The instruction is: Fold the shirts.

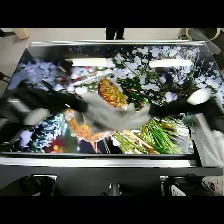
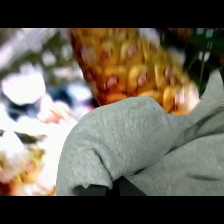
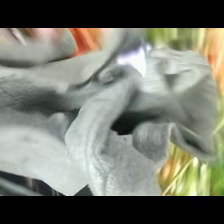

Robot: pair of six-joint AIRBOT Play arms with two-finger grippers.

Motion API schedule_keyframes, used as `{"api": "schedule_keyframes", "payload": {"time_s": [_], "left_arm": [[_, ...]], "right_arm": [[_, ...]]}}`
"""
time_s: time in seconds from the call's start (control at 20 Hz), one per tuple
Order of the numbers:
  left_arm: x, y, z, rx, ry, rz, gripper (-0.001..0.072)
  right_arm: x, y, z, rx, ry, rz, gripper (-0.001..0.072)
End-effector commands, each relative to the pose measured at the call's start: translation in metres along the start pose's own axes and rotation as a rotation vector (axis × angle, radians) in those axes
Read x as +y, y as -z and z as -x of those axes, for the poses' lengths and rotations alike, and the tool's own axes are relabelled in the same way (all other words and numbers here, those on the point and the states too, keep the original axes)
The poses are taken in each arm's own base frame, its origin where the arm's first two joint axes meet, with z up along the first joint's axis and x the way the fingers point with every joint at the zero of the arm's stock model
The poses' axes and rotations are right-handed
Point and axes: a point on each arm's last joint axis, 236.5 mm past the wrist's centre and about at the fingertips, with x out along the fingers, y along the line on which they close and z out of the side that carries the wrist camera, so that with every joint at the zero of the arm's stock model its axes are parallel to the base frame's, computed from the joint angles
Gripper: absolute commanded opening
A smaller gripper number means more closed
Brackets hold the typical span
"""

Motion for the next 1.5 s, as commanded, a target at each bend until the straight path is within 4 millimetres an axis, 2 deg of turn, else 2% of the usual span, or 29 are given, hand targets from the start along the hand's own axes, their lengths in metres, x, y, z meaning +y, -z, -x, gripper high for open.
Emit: {"api": "schedule_keyframes", "payload": {"time_s": [0.0,0.05,0.1,0.15,0.2,0.3,0.35,0.45,0.55,0.6,0.7,0.75,0.85,0.95,1.0,1.05,1.1,1.15,1.2,1.25,1.35,1.4,1.45], "left_arm": [[0.045,-0.098,0.157,-0.398,-0.011,0.074,0.0026],[0.05,-0.108,0.2,-0.491,0.022,0.106,0.0025],[0.051,-0.108,0.228,-0.542,0.063,0.137,0.0026],[0.048,-0.102,0.239,-0.547,0.097,0.151,0.0026],[0.046,-0.09,0.239,-0.51,0.109,0.149,0.0025],[0.044,-0.064,0.221,-0.39,0.092,0.134,0.0026],[0.042,-0.058,0.209,-0.353,0.081,0.127,0.0025],[0.038,-0.044,0.178,-0.279,0.052,0.101,0.0026],[0.032,-0.024,0.133,-0.165,0.013,0.063,0.0026],[0.03,-0.007,0.104,-0.088,-0.021,0.034,0.0025],[0.029,0.039,0.038,0.098,-0.084,-0.019,0.0025],[0.03,0.067,0.001,0.191,-0.114,-0.048,0.0026],[0.028,0.106,-0.066,0.306,-0.124,-0.066,0.0026],[0.023,0.126,-0.12,0.383,-0.102,-0.018,0.0027],[0.022,0.134,-0.138,0.432,-0.091,0.023,0.0039],[0.019,0.141,-0.15,0.487,-0.08,0.068,0.0161],[0.021,0.144,-0.154,0.551,-0.084,0.104,0.0482],[0.029,0.143,-0.151,0.601,-0.096,0.084,0.072],[0.041,0.135,-0.143,0.629,-0.09,0.01,0.072],[0.056,0.124,-0.131,0.634,-0.084,-0.035,0.072],[0.091,0.118,-0.103,0.625,-0.102,0.051,0.072],[0.099,0.126,-0.091,0.63,-0.071,0.135,0.072],[0.102,0.145,-0.081,0.652,-0.023,0.222,0.072]], "right_arm": [[0.057,-0.063,0.23,-0.613,0.224,0.243,0.003],[0.077,-0.057,0.297,-0.81,0.244,0.25,0.003],[0.094,-0.041,0.341,-0.939,0.225,0.244,0.003],[0.104,-0.024,0.36,-0.99,0.195,0.219,0.003],[0.106,-0.005,0.362,-0.973,0.172,0.18,0.003],[0.094,0.022,0.339,-0.831,0.19,0.13,0.003],[0.086,0.03,0.326,-0.756,0.212,0.115,0.0031],[0.058,0.044,0.295,-0.566,0.288,0.063,0.0031],[0.021,0.062,0.255,-0.304,0.39,0.005,0.0031],[0.003,0.065,0.234,-0.187,0.428,-0.022,0.0031],[-0.024,0.064,0.176,-0.006,0.432,-0.054,0.0032],[-0.037,0.063,0.138,0.062,0.415,-0.07,0.0032],[-0.067,0.053,0.058,0.091,0.378,-0.108,0.0032],[-0.082,0.032,-0.009,0.026,0.308,-0.173,0.0033],[-0.084,0.021,-0.03,-0.001,0.275,-0.23,0.0033],[-0.083,0.01,-0.048,-0.029,0.234,-0.285,0.0035],[-0.075,0.002,-0.057,-0.037,0.181,-0.323,0.0102],[-0.068,-0.005,-0.057,-0.039,0.154,-0.319,0.0331],[-0.062,-0.009,-0.049,-0.027,0.152,-0.259,0.0559],[-0.061,-0.009,-0.036,0.008,0.168,-0.191,0.0609],[-0.082,0.016,-0.001,0.153,0.225,-0.135,0.0609],[-0.097,0.041,0.013,0.251,0.218,-0.179,0.0605],[-0.114,0.063,0.021,0.306,0.222,-0.263,0.0593]]}}
